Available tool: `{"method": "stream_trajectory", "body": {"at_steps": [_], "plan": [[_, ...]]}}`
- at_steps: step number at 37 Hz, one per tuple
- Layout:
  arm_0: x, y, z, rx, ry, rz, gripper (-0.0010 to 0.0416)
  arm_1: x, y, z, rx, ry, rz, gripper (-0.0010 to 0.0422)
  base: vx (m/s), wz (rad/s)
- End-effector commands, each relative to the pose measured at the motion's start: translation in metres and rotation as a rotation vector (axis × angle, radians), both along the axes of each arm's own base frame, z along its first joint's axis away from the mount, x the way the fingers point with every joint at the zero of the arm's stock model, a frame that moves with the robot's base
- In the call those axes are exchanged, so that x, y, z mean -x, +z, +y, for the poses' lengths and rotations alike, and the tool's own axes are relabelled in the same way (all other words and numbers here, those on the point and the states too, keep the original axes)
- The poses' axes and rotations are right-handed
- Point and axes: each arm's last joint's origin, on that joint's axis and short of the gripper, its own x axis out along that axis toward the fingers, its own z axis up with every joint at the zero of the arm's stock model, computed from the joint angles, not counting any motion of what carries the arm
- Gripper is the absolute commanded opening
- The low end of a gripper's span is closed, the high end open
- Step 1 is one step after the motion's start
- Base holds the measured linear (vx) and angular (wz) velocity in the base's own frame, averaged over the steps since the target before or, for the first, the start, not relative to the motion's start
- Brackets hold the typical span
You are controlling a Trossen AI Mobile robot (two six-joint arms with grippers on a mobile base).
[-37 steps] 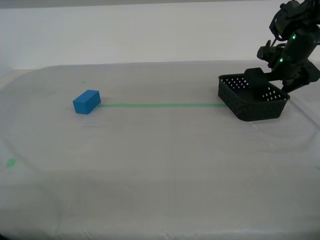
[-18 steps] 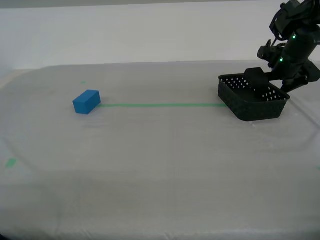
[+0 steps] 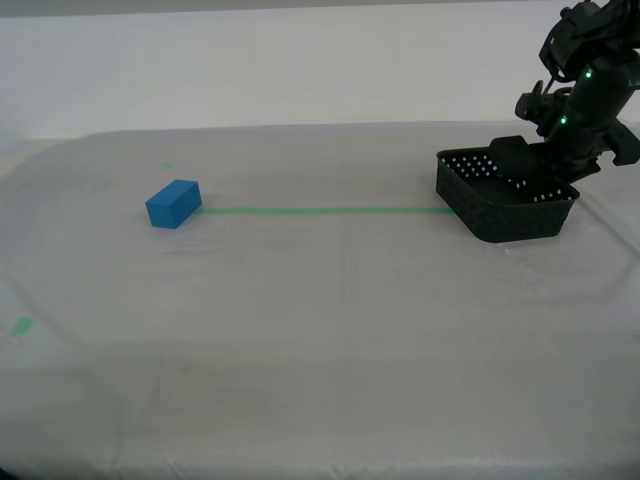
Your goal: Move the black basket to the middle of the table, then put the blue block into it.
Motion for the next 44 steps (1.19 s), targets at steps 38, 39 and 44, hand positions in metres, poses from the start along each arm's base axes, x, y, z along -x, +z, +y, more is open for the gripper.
{"method": "stream_trajectory", "body": {"at_steps": [38, 39, 44], "plan": [[0.005, 0.055, 0.001, -0.069, -0.064, -0.139, -0.0001, 0.000, 0.001, 0.000, -0.002, -0.001, -0.006, 0.0000, 0.000, 0.000], [0.006, 0.059, 0.001, -0.074, -0.071, -0.150, -0.0001, 0.000, 0.001, 0.000, -0.002, -0.002, -0.006, 0.0000, 0.000, 0.000], [0.011, 0.083, 0.000, -0.103, -0.105, -0.212, -0.0001, 0.000, 0.001, 0.000, -0.002, -0.002, -0.006, 0.0000, 0.000, 0.000]]}}
